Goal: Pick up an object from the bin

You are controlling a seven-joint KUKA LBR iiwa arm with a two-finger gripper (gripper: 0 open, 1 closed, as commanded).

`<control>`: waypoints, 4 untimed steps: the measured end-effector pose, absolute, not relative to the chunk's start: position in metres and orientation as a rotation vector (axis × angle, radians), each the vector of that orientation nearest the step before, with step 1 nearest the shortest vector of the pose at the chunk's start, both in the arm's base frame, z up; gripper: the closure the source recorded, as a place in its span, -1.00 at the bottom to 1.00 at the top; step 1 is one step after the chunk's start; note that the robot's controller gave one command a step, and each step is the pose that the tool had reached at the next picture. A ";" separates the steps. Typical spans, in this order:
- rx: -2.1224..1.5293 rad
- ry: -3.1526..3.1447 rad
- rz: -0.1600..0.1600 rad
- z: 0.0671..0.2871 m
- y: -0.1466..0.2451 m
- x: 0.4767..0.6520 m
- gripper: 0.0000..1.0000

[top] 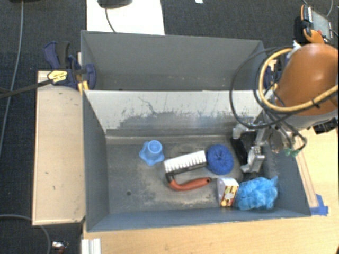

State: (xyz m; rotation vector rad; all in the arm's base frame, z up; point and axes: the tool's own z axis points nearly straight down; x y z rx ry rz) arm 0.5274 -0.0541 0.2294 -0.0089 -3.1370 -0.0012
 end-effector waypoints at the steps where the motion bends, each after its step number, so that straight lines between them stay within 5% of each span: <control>1: -0.004 -3.145 0.000 0.234 -0.054 0.529 -1.00; 2: 0.251 -3.140 0.000 0.092 0.016 0.570 -1.00; 3: 0.343 -3.142 0.006 0.162 0.025 0.584 -1.00; 4: 0.514 -3.105 -0.004 0.100 0.076 0.560 -1.00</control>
Offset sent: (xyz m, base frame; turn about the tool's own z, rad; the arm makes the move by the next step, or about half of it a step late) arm 0.0453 0.0789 -0.1594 -0.1965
